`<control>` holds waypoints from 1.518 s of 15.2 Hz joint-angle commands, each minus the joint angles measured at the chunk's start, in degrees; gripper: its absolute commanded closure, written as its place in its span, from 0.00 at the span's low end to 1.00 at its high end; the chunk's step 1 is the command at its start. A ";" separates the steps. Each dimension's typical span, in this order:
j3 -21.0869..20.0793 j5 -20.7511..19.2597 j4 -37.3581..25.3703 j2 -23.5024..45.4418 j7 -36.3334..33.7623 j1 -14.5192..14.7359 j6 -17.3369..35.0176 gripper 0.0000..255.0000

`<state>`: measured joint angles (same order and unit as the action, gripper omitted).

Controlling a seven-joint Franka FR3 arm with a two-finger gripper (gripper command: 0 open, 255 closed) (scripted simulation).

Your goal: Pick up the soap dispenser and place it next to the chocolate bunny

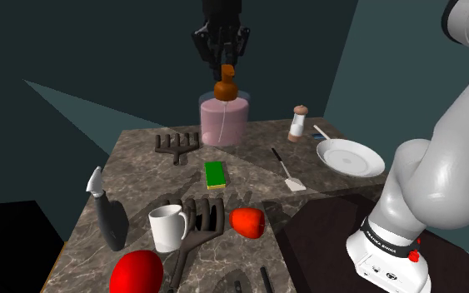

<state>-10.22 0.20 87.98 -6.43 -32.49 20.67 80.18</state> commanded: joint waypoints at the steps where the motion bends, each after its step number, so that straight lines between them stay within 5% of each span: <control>1: -0.61 0.13 1.11 -0.11 -1.16 0.47 1.02 1.00; 23: -0.48 0.85 22.70 -4.10 -0.77 0.54 18.68 1.00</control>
<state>-10.66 1.01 109.70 -10.32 -33.22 21.17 98.03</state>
